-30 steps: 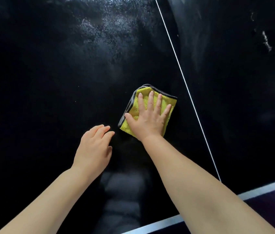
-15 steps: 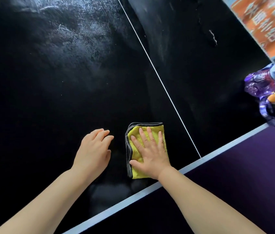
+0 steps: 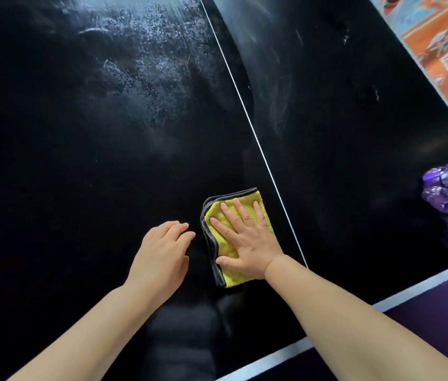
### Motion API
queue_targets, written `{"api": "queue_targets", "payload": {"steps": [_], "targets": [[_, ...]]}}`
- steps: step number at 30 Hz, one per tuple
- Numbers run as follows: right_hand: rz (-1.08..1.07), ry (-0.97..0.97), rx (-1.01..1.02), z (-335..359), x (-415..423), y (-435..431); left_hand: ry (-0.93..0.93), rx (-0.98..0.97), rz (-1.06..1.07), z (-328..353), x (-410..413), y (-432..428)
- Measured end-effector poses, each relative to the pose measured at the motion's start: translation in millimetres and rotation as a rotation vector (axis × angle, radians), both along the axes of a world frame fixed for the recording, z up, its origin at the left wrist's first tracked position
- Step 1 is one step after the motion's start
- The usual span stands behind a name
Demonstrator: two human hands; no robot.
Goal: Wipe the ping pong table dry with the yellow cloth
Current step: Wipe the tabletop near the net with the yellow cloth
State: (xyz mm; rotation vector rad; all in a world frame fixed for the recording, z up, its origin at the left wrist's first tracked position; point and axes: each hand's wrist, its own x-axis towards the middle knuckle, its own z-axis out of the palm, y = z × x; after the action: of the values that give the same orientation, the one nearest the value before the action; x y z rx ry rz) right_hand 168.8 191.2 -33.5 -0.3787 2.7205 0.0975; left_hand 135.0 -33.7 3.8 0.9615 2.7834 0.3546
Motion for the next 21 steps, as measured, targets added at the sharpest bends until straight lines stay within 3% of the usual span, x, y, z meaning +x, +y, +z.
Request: {"api": "queue_targets", "payload": {"steps": [10, 21], "targets": [[0.147, 0.077, -0.038, -6.8, -172.5, 65.7, 0.05, 0.078, 0.297, -3.5, -93.3, 101.7], [-0.051, 0.161, -0.068, -13.2, -314.9, 94.6, 0.093, 0.013, 0.362, -13.3, -130.4, 140.9]]}}
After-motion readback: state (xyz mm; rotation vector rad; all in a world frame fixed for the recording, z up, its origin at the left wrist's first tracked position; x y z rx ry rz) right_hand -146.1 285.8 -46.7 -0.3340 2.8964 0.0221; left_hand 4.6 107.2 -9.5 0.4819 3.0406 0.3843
